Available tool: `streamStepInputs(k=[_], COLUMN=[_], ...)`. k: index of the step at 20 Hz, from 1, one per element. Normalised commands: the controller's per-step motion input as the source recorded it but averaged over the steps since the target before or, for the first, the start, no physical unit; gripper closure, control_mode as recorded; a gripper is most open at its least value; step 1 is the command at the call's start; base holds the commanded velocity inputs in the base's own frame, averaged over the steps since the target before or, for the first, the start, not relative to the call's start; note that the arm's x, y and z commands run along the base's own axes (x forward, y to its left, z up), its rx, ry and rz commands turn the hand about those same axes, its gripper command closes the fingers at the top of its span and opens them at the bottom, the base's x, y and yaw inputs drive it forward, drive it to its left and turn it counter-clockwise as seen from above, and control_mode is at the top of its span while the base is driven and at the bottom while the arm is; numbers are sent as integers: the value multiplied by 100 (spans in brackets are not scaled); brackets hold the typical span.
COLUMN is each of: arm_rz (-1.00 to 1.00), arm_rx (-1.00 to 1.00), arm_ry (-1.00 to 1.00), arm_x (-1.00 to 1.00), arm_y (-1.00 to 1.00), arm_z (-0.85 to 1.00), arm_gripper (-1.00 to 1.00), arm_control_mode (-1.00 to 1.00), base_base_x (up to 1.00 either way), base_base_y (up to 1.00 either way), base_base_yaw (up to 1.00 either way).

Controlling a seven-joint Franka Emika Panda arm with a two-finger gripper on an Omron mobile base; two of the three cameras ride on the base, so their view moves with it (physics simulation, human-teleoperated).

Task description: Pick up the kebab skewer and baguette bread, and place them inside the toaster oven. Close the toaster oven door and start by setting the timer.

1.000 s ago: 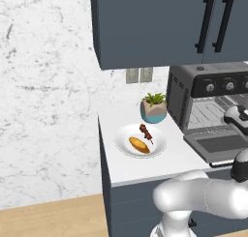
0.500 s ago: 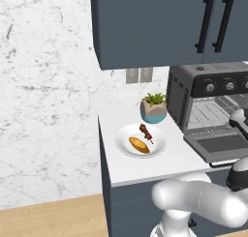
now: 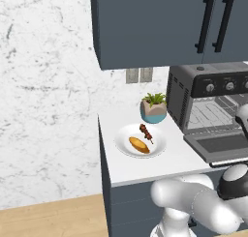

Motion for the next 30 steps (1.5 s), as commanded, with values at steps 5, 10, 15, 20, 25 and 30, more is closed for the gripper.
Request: streamStepInputs(k=[5, 10, 15, 20, 25, 30], arm_rz=[-1, -1, -3, -3, -1, 0], arm_rx=[0, 0, -2, -7, -6, 0], arm_ry=[12, 13, 9, 8, 9, 7], arm_x=[-7, -15, -10, 0, 0, 0], arm_y=[25, 60, 84, 98, 100, 83], arm_z=[72, 48, 19, 1, 0, 0], arm_gripper=[-100, -100, -100, -100, -100, -100], arm_control_mode=[-100, -100, -100, -100, -100, -100], base_base_x=[0, 0, 0, 0, 0, 0], base_base_y=[0, 0, 0, 0, 0, 0], base_base_yaw=[0, 0, 0, 0, 0, 0])
